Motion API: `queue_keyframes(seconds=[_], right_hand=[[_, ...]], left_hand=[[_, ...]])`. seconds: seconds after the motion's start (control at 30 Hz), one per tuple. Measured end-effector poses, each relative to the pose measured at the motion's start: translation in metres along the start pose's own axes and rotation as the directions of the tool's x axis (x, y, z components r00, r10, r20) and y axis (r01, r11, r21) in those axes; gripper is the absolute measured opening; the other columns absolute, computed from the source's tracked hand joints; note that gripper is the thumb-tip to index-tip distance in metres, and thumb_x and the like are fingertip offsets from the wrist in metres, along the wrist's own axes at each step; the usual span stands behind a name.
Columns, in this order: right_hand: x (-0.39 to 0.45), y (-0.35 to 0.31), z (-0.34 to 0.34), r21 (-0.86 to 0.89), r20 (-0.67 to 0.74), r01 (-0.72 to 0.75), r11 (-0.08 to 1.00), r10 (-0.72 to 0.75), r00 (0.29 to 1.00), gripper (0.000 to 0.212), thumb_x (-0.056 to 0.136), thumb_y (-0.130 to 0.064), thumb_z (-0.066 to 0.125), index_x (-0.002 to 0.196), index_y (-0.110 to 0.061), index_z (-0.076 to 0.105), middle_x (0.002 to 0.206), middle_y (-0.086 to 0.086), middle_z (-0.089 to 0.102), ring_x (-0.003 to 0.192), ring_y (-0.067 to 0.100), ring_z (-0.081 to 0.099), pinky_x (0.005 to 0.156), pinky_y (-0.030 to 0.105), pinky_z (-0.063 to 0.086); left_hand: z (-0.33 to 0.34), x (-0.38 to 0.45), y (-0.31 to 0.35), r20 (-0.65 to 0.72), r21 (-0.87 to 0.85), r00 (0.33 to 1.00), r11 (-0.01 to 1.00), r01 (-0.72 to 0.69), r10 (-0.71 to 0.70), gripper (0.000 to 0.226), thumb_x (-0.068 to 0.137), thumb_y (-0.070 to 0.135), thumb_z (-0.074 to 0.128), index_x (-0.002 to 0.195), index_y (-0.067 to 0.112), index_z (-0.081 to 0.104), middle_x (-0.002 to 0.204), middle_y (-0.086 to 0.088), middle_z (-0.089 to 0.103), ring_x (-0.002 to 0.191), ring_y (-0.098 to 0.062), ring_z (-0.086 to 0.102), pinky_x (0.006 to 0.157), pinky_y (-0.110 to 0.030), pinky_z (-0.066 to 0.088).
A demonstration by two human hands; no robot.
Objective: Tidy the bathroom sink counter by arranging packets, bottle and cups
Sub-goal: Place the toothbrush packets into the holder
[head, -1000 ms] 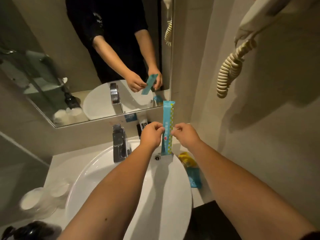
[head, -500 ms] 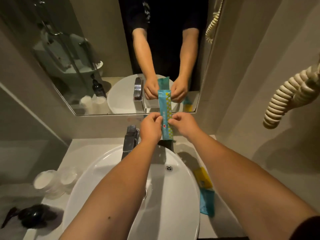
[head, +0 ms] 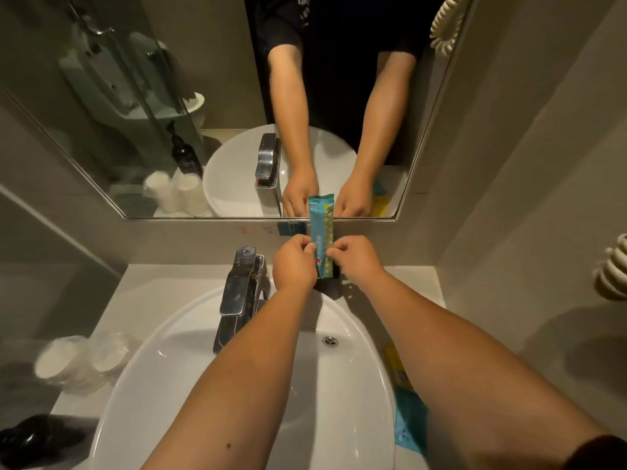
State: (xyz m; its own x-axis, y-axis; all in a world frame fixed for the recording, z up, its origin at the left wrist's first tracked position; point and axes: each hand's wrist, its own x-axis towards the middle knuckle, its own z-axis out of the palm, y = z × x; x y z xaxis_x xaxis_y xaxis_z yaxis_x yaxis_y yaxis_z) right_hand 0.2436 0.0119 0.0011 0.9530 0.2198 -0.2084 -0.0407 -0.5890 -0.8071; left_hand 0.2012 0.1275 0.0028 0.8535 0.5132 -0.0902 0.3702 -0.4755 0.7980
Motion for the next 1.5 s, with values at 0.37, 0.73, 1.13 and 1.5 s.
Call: queue_keyframes(seconds=[0.37,0.73,1.13,1.5], right_hand=[[0.007,0.008,0.022,-0.328,-0.088,-0.067,0.942,0.040,0.995,0.023,0.092,-0.024,0.061,0.077,-0.011,0.072,0.101,0.011,0.055,0.082,0.028,0.059,0.066,0.028,0.039],[0.004,0.013,0.023,-0.333,-0.116,-0.065,0.941,0.027,0.993,0.019,0.093,-0.027,0.061,0.096,-0.013,0.073,0.109,0.011,0.056,0.085,0.026,0.060,0.070,0.029,0.042],[-0.025,0.004,-0.006,-0.404,-0.122,-0.006,0.915,-0.047,0.991,0.029,0.092,-0.024,0.061,0.117,-0.011,0.063,0.120,0.012,0.055,0.104,0.031,0.059,0.084,0.035,0.048],[-0.104,0.030,-0.050,-0.597,-0.202,-0.075,0.799,-0.059,0.978,0.034,0.096,-0.031,0.050,0.121,-0.011,0.062,0.124,0.010,0.056,0.106,0.031,0.058,0.084,0.035,0.048]], left_hand=[[0.013,0.003,-0.021,0.042,0.234,0.998,0.972,0.025,-0.035,0.020,0.097,0.024,0.047,0.100,0.020,0.066,0.093,-0.003,0.069,0.077,-0.020,0.058,0.063,-0.031,0.041],[0.017,0.004,-0.019,0.044,0.290,0.999,0.957,0.013,-0.027,0.021,0.098,0.025,0.046,0.104,0.019,0.065,0.097,-0.004,0.069,0.077,-0.019,0.055,0.062,-0.031,0.039],[0.000,-0.015,-0.014,0.092,0.402,0.991,0.906,-0.130,0.102,0.031,0.099,0.036,0.044,0.110,0.014,0.062,0.104,-0.009,0.065,0.090,-0.027,0.061,0.071,-0.038,0.047],[-0.010,-0.083,-0.039,0.347,0.591,0.833,0.589,-0.551,0.431,0.035,0.098,0.041,0.037,0.110,0.017,0.059,0.107,-0.004,0.060,0.098,-0.025,0.054,0.081,-0.038,0.043]])
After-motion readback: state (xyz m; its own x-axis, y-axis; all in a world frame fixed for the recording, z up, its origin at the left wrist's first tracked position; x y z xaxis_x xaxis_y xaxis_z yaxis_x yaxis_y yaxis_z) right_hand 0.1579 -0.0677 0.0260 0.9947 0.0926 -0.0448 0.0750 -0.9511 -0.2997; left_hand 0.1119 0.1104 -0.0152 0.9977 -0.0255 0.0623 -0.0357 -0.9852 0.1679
